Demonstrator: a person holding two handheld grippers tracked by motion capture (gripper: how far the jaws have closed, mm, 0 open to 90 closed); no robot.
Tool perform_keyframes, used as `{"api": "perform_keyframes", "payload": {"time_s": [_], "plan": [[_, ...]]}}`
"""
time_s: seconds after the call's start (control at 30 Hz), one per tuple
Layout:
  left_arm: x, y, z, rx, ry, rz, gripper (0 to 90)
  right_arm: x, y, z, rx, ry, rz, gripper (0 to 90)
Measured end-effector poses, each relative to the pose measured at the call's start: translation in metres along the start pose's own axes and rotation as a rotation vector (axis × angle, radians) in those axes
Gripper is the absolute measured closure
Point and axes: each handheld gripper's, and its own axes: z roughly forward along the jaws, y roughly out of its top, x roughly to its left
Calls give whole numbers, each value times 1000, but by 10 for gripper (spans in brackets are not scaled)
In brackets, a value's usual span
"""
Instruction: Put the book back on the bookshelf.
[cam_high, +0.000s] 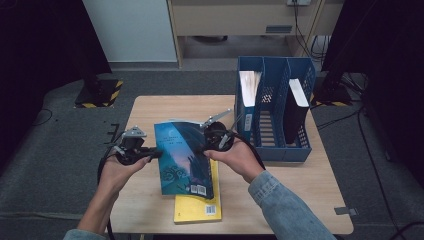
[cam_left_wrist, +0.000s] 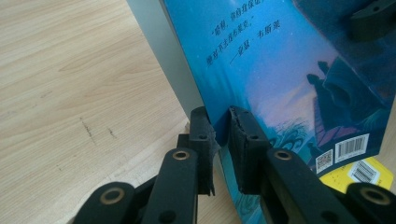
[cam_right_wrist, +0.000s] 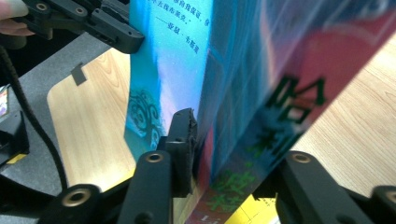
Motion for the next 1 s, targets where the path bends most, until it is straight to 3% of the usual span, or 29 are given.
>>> {"api": "perform_keyframes", "payload": {"time_s": [0.53,1.0], "plan": [[-4,8,-4,8,15,39,796,2,6,-10,8,-21,-15,673],[-3,23,-6,5,38,66,800,-1,19,-24,-20,-45,-38,711]]}}
